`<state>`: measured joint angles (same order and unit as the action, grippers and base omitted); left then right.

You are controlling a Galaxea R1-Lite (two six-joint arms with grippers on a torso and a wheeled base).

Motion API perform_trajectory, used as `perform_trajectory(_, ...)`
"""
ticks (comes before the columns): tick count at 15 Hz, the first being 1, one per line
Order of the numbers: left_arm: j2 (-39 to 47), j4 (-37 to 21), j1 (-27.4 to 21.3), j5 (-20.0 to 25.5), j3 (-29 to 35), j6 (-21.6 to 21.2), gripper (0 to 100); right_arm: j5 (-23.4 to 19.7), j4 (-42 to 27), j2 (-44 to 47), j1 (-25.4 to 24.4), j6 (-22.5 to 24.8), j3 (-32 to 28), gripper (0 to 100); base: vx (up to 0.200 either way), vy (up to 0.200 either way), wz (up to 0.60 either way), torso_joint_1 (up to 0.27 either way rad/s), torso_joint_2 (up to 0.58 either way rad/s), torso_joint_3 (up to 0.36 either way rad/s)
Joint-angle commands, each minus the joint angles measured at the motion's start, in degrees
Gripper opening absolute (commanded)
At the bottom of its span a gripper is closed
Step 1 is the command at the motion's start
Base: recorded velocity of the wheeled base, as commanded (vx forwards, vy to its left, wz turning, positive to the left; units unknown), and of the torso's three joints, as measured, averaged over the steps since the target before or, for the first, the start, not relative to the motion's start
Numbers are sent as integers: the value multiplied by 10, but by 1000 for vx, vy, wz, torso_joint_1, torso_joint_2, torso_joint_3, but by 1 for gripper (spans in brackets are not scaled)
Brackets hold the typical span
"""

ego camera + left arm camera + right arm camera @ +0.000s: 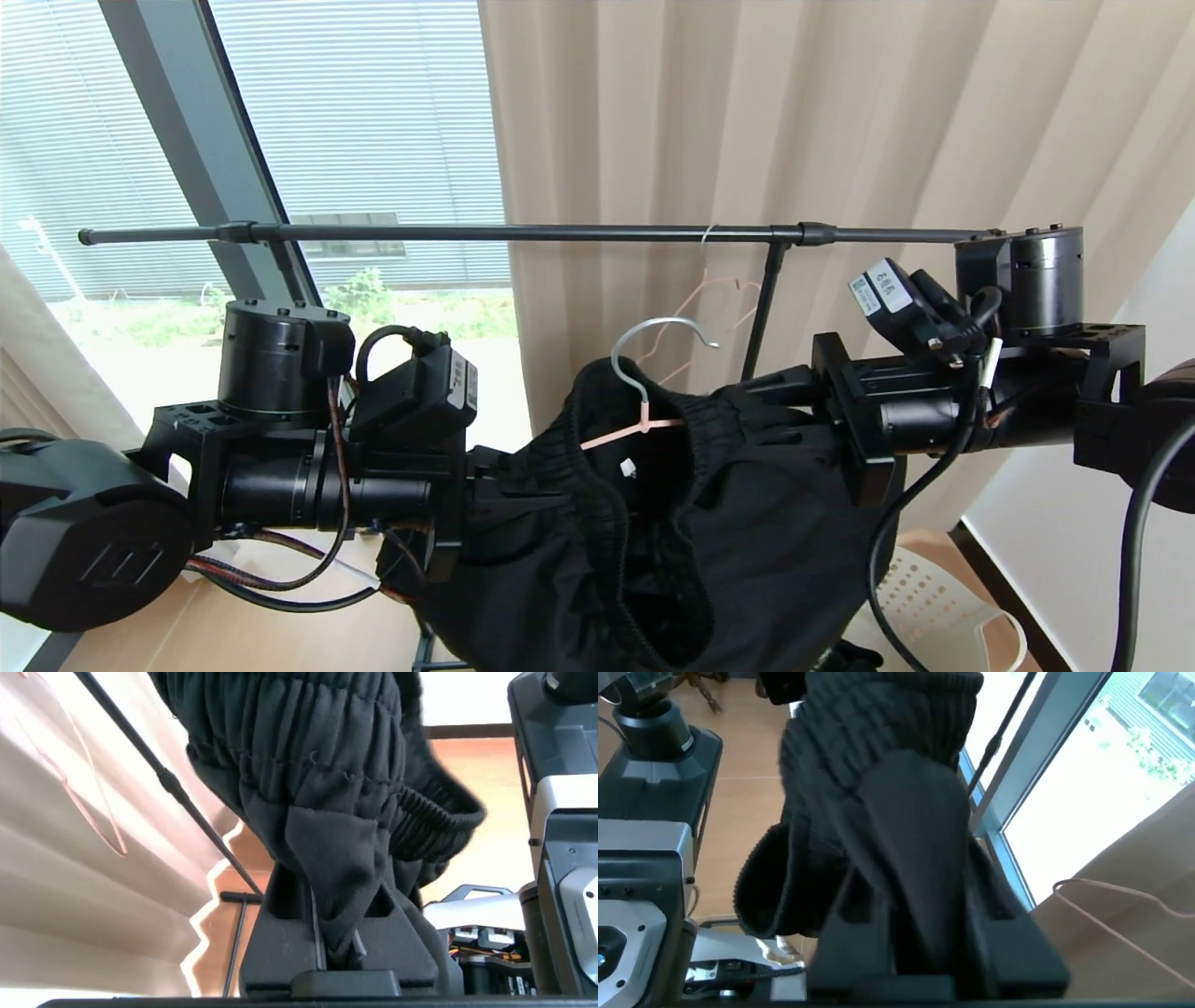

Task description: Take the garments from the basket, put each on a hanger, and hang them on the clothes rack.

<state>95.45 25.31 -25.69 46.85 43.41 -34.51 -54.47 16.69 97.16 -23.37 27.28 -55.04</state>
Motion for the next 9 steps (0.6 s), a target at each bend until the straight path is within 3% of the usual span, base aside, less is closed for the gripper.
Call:
perform_trajectory(1, -3, 1, 1, -2, 1, 1, 0, 1, -1, 0, 10, 4, 1, 100, 0, 0, 0, 0, 0, 0)
perform_trajectory(4, -12, 1, 16, -1, -1, 2, 0, -1, -1, -2, 46, 38, 4, 100, 0, 0, 0, 0, 0, 0)
perform_trajectory(9, -16, 1, 45, 0, -1, 11, 0, -3, -1, -21, 89, 46, 8, 100, 0, 0, 0, 0, 0, 0)
